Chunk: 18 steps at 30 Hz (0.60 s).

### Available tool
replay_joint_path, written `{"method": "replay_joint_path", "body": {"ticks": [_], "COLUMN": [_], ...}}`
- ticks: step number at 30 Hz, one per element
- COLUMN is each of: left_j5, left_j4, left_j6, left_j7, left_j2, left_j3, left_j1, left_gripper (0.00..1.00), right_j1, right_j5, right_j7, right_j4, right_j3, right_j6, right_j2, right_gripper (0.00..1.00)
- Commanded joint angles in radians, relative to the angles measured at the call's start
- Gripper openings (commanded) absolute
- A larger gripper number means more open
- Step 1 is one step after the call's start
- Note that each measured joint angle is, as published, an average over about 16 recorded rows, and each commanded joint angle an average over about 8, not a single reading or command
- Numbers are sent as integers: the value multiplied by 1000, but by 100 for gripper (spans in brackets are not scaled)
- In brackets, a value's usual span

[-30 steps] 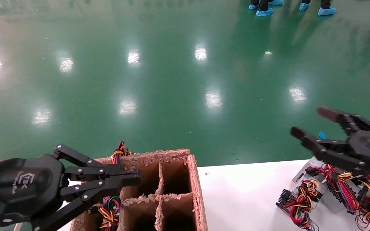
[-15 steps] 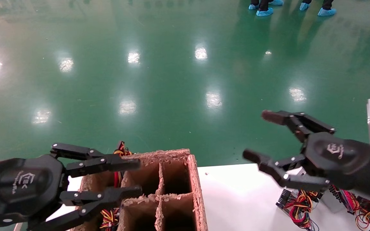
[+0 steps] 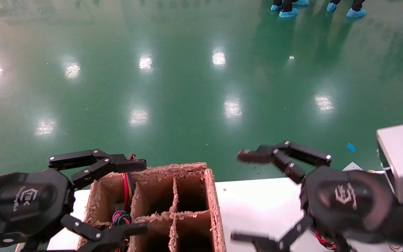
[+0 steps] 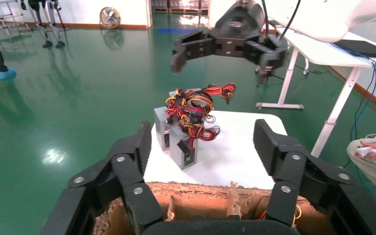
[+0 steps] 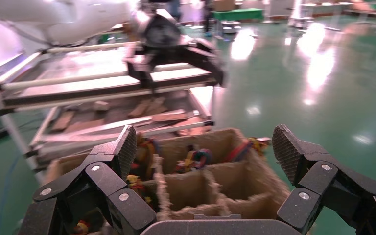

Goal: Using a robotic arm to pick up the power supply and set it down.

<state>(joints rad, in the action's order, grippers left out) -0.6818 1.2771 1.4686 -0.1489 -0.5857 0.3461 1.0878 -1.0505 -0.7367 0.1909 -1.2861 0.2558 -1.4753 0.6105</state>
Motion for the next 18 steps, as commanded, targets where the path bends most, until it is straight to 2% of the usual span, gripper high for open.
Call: {"method": "replay_joint_path", "body": {"ticks": [1, 6, 18], "left_j5": [0, 0, 0], "left_j4": [0, 0, 0], "left_j6": [0, 0, 0], "left_j7": [0, 0, 0], "left_j2": [0, 0, 0], "left_j3": [0, 0, 0], "left_j1": [0, 0, 0], "left_gripper": [100, 100, 100], "right_j1": [-35, -59, -36], "right_j5": [9, 17, 11], "right_j7": [-5, -8, -5], "right_j4": [2, 5, 3], "right_j3": [33, 56, 35], "right_j6": [-29, -48, -30], "right_j2": [1, 1, 1], "right_gripper": [100, 100, 100]}}
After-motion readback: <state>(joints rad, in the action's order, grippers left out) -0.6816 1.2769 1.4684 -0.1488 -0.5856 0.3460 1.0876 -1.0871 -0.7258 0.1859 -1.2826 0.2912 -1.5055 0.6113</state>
